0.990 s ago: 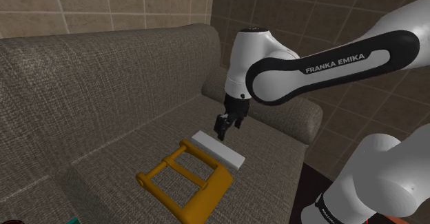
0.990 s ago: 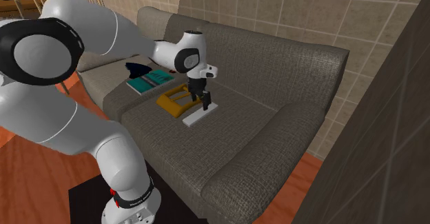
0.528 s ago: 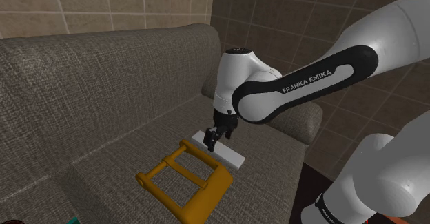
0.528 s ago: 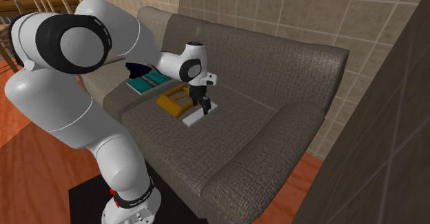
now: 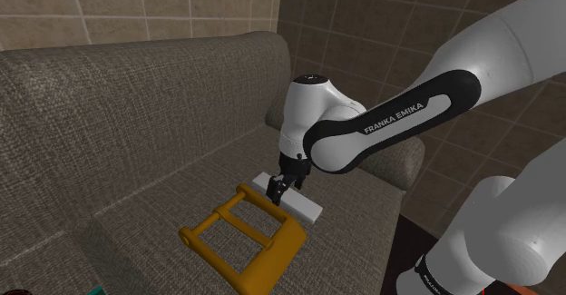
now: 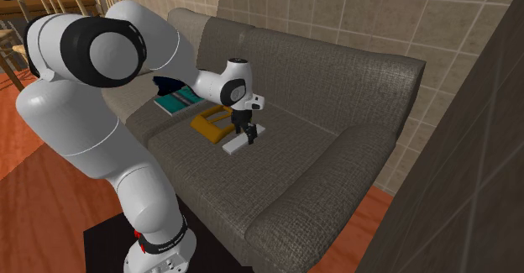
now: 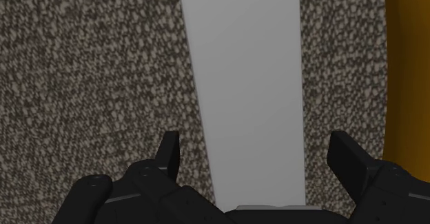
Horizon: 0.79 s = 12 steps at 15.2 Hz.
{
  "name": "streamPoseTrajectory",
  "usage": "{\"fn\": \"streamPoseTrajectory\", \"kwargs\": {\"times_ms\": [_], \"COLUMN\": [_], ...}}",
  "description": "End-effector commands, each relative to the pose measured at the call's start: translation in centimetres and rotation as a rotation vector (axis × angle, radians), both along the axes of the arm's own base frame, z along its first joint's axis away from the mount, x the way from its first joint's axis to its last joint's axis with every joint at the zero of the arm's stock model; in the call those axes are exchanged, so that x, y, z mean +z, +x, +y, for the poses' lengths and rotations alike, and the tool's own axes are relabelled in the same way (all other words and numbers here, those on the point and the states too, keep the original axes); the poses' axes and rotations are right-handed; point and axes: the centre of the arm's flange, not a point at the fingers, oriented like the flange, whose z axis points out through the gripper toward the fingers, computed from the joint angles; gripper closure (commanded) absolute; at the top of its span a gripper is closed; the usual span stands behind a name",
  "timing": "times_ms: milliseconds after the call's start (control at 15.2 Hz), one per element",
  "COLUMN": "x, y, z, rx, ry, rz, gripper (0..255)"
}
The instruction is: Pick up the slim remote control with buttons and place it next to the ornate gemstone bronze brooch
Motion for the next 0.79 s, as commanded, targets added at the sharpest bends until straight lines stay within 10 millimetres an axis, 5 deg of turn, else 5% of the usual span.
{"fn": "streamPoseTrajectory", "kwargs": {"times_ms": [0,132,198,726], "x": [-0.02,-0.02,-0.02,-0.02], "y": [0.01,0.0,0.0,0.0], "z": [0.01,0.01,0.01,0.01], "rx": [0.0,0.0,0.0,0.0], "ry": [0.0,0.0,0.0,0.0], "rz": [0.0,0.0,0.0,0.0], "gripper": [0,0,255,255]}}
